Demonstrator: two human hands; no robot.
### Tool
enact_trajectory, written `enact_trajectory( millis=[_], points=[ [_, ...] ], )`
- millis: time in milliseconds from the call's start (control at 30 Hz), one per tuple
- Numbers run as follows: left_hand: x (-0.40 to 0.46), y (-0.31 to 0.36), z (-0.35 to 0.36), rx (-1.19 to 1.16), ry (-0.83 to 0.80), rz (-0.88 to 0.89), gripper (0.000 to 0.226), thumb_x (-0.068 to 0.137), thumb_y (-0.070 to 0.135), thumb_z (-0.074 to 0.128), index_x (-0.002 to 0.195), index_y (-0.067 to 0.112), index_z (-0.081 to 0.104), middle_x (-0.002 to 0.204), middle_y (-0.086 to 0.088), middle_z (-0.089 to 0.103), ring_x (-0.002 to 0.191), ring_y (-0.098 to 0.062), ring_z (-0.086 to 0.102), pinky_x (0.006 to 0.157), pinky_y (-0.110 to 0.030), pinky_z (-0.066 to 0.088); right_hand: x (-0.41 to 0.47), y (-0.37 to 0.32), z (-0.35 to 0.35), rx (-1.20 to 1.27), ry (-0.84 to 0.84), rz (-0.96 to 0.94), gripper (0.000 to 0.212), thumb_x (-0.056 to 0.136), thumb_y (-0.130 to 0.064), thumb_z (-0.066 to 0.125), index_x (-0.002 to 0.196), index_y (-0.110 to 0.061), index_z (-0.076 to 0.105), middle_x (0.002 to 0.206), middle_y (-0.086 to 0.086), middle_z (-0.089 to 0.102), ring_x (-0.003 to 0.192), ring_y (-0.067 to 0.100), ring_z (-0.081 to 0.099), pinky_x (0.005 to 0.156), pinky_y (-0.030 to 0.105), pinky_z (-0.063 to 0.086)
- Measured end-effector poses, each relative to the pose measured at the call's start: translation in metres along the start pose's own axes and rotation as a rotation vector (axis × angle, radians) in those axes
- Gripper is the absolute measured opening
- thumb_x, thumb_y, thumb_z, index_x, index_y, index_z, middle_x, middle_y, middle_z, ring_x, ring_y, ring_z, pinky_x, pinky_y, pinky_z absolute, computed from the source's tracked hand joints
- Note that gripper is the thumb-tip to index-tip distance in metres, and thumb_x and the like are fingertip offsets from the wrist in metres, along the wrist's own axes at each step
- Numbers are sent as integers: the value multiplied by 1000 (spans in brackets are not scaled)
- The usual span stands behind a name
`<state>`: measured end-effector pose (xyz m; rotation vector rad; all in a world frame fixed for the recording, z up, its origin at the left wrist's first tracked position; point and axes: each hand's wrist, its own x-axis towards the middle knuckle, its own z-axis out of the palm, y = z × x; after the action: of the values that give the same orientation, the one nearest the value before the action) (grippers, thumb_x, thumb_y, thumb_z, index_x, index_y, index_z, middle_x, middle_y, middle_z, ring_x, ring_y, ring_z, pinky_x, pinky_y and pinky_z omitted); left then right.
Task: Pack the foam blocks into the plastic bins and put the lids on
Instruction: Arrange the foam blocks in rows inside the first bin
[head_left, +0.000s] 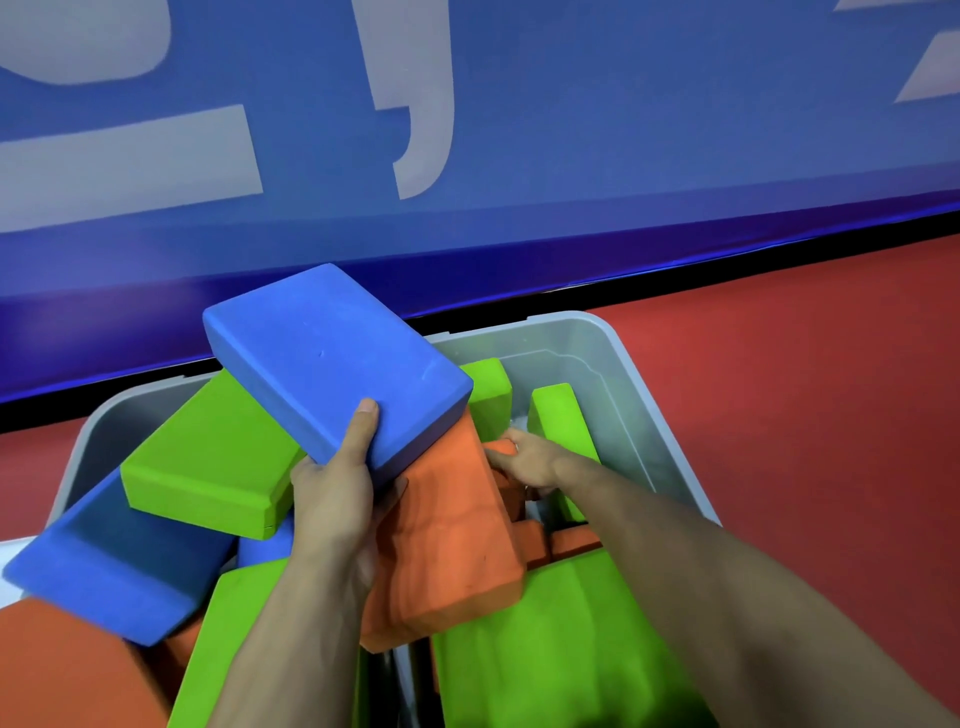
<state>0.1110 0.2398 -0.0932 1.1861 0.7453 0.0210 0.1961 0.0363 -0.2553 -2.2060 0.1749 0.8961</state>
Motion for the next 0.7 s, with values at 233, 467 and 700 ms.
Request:
enact_trajectory(
  millis=[233, 467, 700],
  points=[
    [2, -3, 1, 18, 1, 12, 48, 82, 42, 80, 123, 20, 65, 110, 8, 75, 92, -10, 72, 74, -37, 59, -2, 36, -31, -149, 370, 21, 61, 89, -70, 53, 132, -26, 63, 136, 11, 58, 128, 30, 52, 104, 34, 41],
    [7, -10, 3, 64, 14, 51, 83, 59, 59, 86, 128, 21, 60, 113, 10, 75, 103, -12, 72, 91, -46, 58, -6, 79, -16, -181, 169, 221, 88, 89, -49, 70, 157, -44, 16, 153, 26, 16, 132, 46, 46, 114, 41, 35],
    [3, -10, 5, 75, 7, 76, 60, 73, 51, 84, 122, 21, 66, 110, 11, 76, 101, -10, 72, 95, -46, 56, -4, 89, -17, -165, 260, 289, 109, 69, -33, 92, 148, -32, 16, 136, 24, 51, 122, 40, 56, 101, 48, 47]
  ],
)
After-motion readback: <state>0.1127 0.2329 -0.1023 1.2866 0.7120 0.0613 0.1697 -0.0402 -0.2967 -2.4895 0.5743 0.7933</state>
